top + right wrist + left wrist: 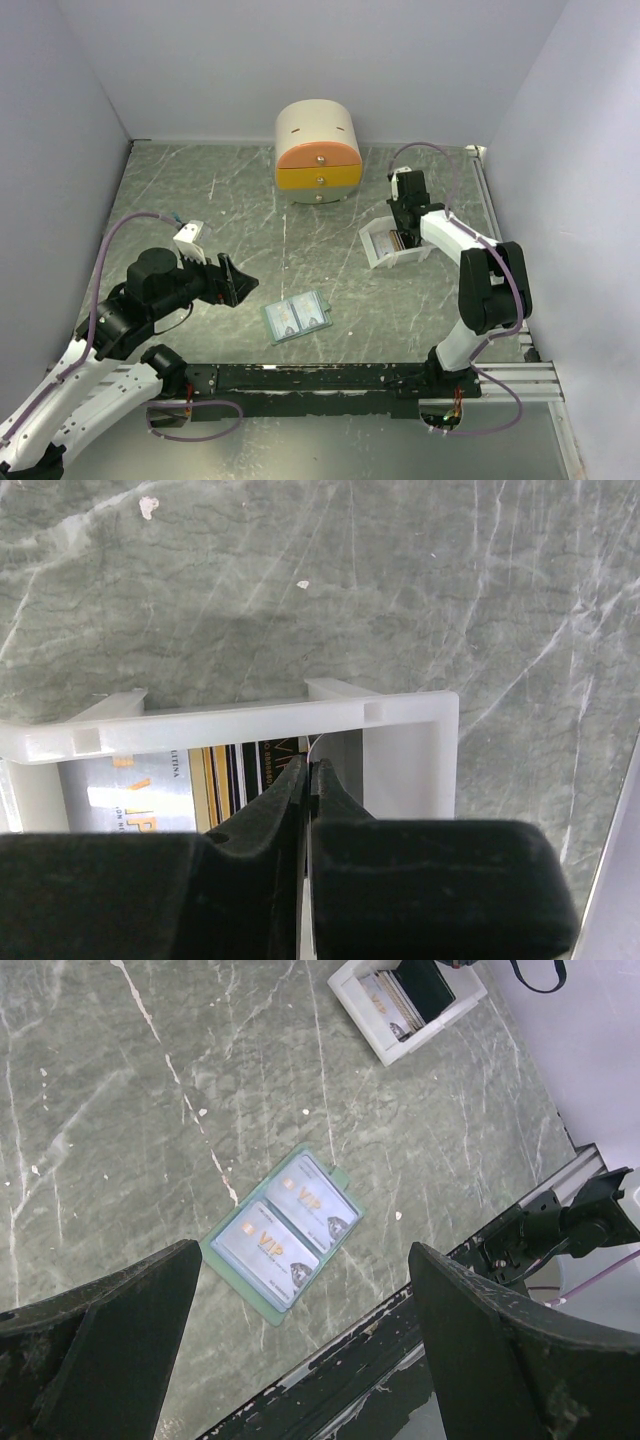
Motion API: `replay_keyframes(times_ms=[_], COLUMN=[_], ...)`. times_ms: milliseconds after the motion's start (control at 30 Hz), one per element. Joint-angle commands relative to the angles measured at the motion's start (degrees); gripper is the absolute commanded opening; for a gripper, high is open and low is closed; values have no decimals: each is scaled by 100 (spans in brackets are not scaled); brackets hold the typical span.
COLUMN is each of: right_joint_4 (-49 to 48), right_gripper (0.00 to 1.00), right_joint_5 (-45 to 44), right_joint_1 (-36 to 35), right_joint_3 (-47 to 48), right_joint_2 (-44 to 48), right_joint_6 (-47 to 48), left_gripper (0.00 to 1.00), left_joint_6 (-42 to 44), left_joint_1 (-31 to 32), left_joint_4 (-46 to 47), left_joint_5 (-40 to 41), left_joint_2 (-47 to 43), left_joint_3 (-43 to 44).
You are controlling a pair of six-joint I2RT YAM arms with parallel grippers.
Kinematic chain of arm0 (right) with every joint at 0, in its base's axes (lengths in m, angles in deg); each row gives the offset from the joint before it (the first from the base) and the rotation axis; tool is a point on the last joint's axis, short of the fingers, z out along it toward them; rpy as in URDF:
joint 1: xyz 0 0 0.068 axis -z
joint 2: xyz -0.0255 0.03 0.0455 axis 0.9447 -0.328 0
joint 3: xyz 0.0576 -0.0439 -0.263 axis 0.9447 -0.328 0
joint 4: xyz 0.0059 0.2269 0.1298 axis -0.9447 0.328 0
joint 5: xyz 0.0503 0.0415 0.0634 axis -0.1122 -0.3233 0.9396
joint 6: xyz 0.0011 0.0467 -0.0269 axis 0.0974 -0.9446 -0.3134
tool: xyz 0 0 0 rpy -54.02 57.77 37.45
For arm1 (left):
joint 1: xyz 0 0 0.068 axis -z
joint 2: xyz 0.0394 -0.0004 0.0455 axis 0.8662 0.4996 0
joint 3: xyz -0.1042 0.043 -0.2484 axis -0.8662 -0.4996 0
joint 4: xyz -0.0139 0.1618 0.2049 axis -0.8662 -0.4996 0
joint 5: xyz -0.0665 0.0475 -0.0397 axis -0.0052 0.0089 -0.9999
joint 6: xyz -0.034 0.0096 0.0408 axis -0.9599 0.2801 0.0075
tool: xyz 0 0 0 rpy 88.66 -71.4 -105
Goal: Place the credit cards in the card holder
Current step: Pick up the credit card from the storage box.
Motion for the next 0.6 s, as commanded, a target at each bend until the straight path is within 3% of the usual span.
replay_keyframes(times_ms=[0, 33, 67, 233, 267, 333, 367, 433, 567], right_joint_4=[122, 160, 170, -124, -93, 29, 56, 6, -157], right_gripper=[9, 9, 0, 0, 2, 17, 18, 3, 0], right_joint_5=[95, 125, 185, 435, 330, 259, 252, 322, 738], right_joint_1=[105, 106, 115, 127, 127, 137, 141, 146, 216], right_joint_3=[79, 100, 96, -97, -59, 49, 72, 16, -175], right_joint_2=[-107, -158, -176, -18, -74, -197, -231, -204, -10], right_joint_6=[-129, -108, -87, -147, -191, -203, -203, -204, -168], left_gripper=[97, 97, 97, 97, 97, 97, 97, 97, 97], left_joint_6=[24, 25, 23, 6, 9, 7, 12, 13, 13], left_joint_1=[1, 1, 1, 0, 1, 1, 1, 0, -1], left_joint_4=[185, 185, 185, 176, 177, 184, 185, 177, 177], left_joint_5=[18, 17, 16, 62, 53, 46, 39, 30, 37], left_joint_2=[25, 33, 37, 18, 10, 28, 40, 61, 66], left_joint_3=[-39, -44, -43, -38, -46, -45, -46, -38, -40])
